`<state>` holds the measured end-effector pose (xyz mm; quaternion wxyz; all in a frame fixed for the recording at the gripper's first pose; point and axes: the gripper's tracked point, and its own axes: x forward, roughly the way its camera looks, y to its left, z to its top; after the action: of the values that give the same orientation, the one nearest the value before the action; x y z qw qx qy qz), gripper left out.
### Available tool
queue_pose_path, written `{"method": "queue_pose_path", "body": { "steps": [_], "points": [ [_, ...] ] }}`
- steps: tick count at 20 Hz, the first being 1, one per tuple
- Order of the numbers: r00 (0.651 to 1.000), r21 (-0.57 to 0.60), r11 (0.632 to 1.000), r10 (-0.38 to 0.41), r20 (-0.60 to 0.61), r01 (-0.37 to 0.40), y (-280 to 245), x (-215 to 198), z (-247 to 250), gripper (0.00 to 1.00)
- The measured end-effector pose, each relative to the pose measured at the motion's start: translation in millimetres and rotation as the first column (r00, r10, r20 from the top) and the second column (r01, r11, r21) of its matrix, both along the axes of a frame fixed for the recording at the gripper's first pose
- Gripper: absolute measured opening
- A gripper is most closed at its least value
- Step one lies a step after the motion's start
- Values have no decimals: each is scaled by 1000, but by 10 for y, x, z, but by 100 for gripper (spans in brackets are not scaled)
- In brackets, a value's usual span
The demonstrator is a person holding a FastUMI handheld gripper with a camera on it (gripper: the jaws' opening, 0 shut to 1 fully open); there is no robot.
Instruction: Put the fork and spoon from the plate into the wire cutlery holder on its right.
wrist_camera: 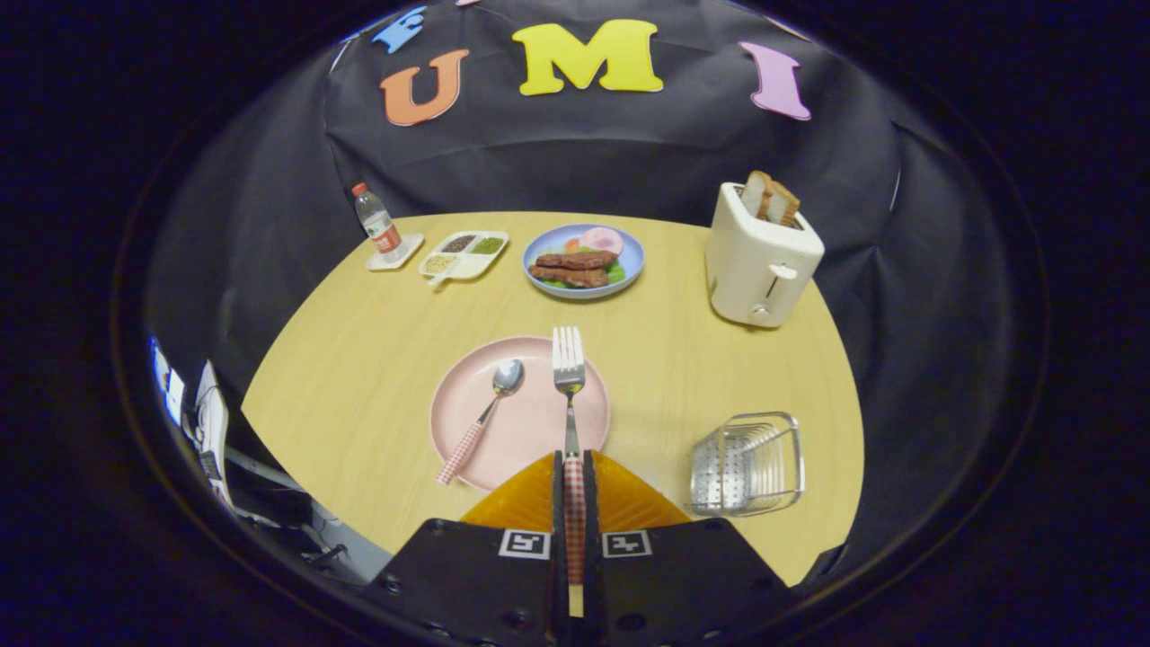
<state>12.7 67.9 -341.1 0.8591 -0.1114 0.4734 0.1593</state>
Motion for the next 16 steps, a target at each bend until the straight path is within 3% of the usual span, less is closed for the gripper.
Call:
{"method": "queue_pose_path", "body": {
  "steps": [9,12,16],
  "points": [
    [987,-37,989,-145,-75,143,-1040,-42,385,6],
    [969,-39,983,-181,-170,177,-1168,-134,377,6],
    [955,-80,984,-175,-241,160,-1339,-98,377,6]
  ]
}}
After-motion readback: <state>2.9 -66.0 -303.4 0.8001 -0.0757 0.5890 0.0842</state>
